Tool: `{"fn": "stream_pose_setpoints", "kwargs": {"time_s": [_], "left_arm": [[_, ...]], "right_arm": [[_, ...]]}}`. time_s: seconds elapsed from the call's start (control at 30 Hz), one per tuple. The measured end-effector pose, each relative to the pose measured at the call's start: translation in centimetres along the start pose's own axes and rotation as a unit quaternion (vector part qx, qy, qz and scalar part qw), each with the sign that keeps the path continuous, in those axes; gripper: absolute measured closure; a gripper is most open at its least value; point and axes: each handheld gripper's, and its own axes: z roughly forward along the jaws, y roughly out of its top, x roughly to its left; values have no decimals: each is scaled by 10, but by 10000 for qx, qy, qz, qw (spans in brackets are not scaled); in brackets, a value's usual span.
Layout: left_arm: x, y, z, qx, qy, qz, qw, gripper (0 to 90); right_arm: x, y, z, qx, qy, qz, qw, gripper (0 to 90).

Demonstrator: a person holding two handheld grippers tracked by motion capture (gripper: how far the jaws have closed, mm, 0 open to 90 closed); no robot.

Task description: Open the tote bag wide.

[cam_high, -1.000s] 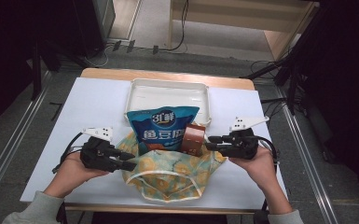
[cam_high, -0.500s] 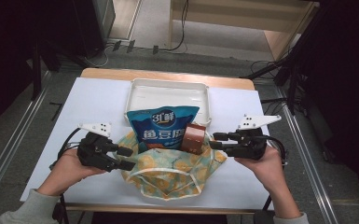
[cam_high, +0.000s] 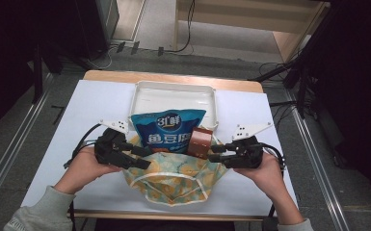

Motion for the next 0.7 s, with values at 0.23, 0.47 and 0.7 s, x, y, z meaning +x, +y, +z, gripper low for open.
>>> {"fn": "stream_pose_setpoints", "kwargs": {"time_s": [0.23,0.47,0.7], "left_arm": [[4,-4,8,74,-34,-51,10000,455],[5,-9,11,88,-47,-70,9999,545],[5,-11,13,73,-61,-70,9999,652]], "right_arm": [[-1,-9,12,119,161,33,9998,568],[-3,-17,22,110,226,-21,9997,507],[-4,-26,33,185,336,17,9993,454]]}}
